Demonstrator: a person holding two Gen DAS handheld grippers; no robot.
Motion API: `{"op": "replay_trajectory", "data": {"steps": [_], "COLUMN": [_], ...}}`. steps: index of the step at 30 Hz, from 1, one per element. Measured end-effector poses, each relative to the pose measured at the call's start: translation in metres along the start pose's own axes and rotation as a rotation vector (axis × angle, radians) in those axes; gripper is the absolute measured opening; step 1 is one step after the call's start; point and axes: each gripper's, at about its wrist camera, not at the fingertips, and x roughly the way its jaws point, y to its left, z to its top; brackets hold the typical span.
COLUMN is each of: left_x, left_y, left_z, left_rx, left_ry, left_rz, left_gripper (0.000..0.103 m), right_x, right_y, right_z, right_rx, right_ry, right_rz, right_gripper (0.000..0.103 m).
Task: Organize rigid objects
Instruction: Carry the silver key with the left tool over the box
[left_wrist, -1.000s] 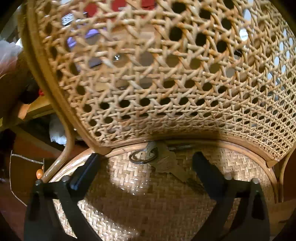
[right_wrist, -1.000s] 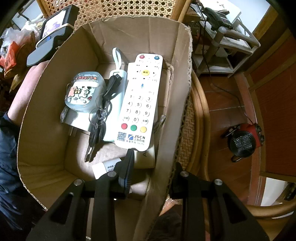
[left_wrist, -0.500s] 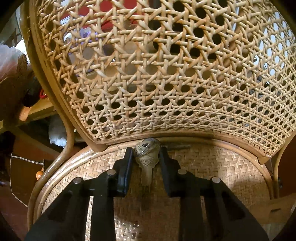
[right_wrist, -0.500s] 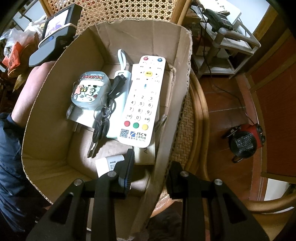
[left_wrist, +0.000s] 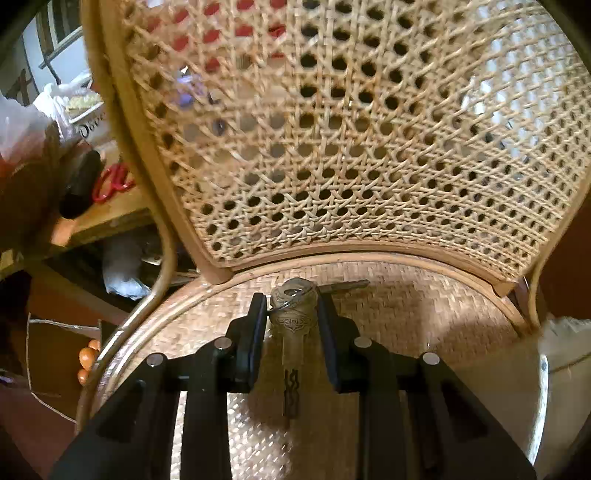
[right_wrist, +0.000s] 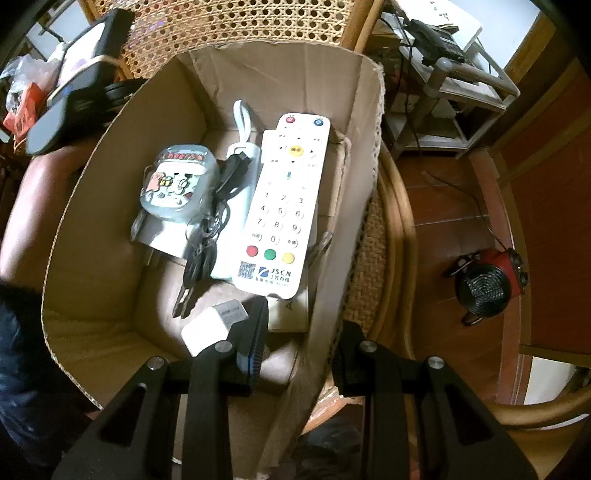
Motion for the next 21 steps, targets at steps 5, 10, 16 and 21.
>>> {"op": "replay_trajectory", "data": {"steps": [5, 10, 16, 21], "left_x": [-0.021, -0.066, -0.131, -0.172], "left_y": [0.013, 0.0, -0.021, -0.034], "left_z": [-0.009, -0.006, -0.009, -0.017], "left_rx": [0.012, 0.027, 0.076, 0.117], "left_ry": [-0.013, -0.034, -0.099, -0.139], "left_rz": [-0.006, -0.014, -0.02, -0.036], "left_gripper": [0.026, 0.026, 0.026, 0.026], "right_x": [0.001, 0.001, 0.001, 0.001], "right_y": [0.001, 0.004, 0.004, 0.002], "right_z": [0.003, 0.003, 0.002, 0.0], "right_rx": [-0.001, -0.007, -0.011, -0.003], "right_ry": [-0.001, -0.006, -0.014, -0.024], "right_rz": [-0.005, -0.008, -0.002, 0.0], "right_gripper": [0.032, 0.032, 0.032, 0.028]}}
